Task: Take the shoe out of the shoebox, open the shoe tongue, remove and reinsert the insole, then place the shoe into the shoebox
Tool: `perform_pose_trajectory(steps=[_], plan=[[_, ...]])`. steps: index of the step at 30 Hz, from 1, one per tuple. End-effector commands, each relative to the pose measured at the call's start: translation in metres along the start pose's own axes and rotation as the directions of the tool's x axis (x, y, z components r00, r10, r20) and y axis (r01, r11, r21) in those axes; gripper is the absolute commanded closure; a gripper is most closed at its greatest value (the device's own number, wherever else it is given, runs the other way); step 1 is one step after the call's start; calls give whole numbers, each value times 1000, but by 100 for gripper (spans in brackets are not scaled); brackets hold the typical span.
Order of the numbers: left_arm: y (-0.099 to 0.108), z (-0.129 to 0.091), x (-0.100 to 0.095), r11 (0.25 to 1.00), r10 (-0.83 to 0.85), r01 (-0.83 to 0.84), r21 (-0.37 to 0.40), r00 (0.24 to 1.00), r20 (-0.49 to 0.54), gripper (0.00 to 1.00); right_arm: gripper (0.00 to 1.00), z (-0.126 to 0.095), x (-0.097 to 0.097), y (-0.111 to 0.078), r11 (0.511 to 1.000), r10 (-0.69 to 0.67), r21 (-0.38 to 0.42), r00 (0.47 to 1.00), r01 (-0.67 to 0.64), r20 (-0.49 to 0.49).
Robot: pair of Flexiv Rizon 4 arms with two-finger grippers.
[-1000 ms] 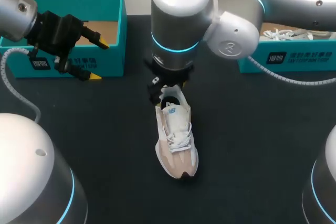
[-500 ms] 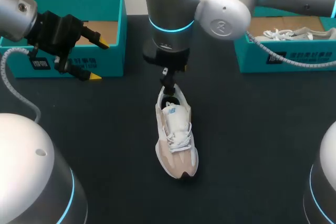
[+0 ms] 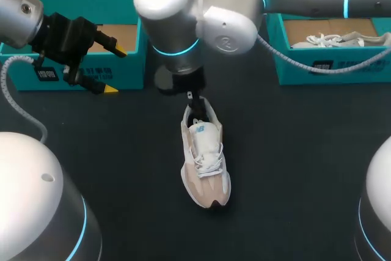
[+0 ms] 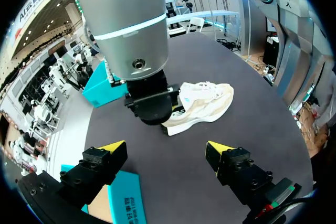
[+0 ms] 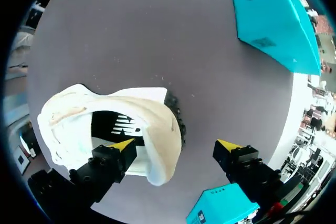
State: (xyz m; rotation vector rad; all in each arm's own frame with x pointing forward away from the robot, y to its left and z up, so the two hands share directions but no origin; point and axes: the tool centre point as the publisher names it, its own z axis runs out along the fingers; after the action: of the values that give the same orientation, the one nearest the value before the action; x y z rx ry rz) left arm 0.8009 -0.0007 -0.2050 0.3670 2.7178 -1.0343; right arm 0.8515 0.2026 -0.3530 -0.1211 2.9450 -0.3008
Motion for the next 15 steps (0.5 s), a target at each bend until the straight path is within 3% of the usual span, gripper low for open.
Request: perform_pose_trajectory(steps=[1, 4, 6, 13, 15], plan=[[0, 0, 1, 1000, 0, 0, -2, 1000, -1, 0, 31, 10, -2, 6, 1000, 11, 9, 1000, -11, -3], [0, 0, 1, 1000, 0, 0, -2, 1000, -1, 0, 35, 14, -2, 7, 1000, 24, 4, 1000, -24, -8], [0, 0, 1, 1000, 0, 0, -2, 1000, -1, 0, 51, 15, -1, 8, 1000, 31, -1, 999, -31, -9], [0, 0, 1, 1000, 0, 0, -2, 1000, -1, 0, 63, 22, 3, 8, 999, 45, 5, 999, -45, -12], [0, 0, 1, 1000, 0, 0, -2, 1000, -1, 0, 75, 24, 5, 6, 998, 57, 15, 998, -57, -18]])
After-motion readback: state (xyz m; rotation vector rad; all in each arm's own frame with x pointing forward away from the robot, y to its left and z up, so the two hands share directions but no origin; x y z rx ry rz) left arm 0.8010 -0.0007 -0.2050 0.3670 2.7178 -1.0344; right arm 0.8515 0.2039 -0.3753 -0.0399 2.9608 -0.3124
